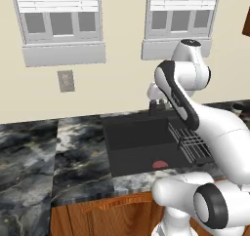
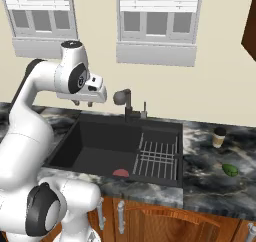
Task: Turn on the sink faucet. Then move the avocado from the counter to the sink. Turn off the sink. Move the vegetable from the sink to the pot next to the stove. Finally move the pot to the rear left burner.
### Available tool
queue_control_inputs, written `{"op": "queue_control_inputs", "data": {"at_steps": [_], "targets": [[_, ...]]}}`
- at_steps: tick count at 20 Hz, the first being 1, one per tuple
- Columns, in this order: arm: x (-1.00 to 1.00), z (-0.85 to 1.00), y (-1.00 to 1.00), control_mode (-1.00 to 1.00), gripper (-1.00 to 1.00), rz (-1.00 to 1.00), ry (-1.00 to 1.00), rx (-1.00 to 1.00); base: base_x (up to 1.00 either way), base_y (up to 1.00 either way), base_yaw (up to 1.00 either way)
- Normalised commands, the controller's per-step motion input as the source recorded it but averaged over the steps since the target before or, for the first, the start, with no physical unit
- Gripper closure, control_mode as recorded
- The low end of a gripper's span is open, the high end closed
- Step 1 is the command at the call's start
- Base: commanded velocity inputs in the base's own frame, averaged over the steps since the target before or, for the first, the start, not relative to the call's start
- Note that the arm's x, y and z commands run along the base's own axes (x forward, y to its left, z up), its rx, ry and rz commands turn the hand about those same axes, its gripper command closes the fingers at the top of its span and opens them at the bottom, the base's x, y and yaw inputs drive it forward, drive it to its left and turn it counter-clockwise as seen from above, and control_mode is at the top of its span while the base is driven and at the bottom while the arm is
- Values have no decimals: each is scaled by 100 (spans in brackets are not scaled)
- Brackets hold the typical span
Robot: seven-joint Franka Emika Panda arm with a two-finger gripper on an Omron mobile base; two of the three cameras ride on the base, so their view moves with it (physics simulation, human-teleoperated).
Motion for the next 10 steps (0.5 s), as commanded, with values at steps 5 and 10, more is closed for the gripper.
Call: {"op": "queue_control_inputs", "data": {"at_steps": [5,10], "targets": [[0,-2,-5,100,-100,0,0,0,0,-31,-1],[0,0,0,100,-100,0,0,0,0,-60,0]]}}
